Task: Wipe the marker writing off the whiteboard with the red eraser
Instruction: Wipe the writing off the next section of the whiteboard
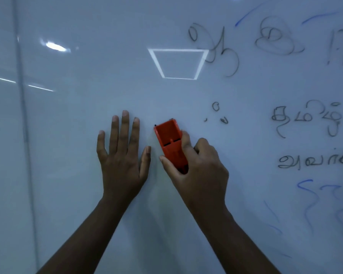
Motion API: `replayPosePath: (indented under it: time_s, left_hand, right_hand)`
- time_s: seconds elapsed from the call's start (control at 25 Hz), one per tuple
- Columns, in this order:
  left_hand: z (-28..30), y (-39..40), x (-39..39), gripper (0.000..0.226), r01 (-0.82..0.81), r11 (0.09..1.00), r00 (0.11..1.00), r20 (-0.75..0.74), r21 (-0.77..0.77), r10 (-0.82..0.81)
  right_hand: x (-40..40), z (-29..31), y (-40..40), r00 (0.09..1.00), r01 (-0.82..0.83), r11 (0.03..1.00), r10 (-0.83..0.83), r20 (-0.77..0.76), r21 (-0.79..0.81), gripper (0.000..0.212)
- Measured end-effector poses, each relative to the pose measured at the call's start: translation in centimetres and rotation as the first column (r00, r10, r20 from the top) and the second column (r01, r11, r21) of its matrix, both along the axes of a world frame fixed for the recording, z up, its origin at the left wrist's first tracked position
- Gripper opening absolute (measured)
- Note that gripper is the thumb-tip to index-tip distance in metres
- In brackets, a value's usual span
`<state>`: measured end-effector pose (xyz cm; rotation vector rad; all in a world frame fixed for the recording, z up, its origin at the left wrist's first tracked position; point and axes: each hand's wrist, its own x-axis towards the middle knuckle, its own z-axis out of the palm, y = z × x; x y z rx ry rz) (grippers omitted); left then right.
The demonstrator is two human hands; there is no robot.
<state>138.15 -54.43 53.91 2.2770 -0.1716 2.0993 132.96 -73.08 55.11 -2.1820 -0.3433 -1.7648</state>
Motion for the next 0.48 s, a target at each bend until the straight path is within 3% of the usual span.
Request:
replayPosePath:
  time_s: [0.32, 0.48]
  left_hand:
    - [-0.4, 0.4, 0.0, 0.067, 0.014, 0.999, 0.999, 0.038, 0.029, -0.015]
    - [-0.6, 0.1, -0.1, 0.067, 0.002, 1.0, 1.0, 0.031, 0.016, -0.002]
  right_hand:
    - [-0.1, 4.0, -12.6, 0.992, 0.122, 0.931, -0.123, -0.02, 0.344, 0.072]
    - [0.1, 6.3, -15.4, 0.997, 0.078, 0.9, -0.08, -0.014, 0.43, 0.071]
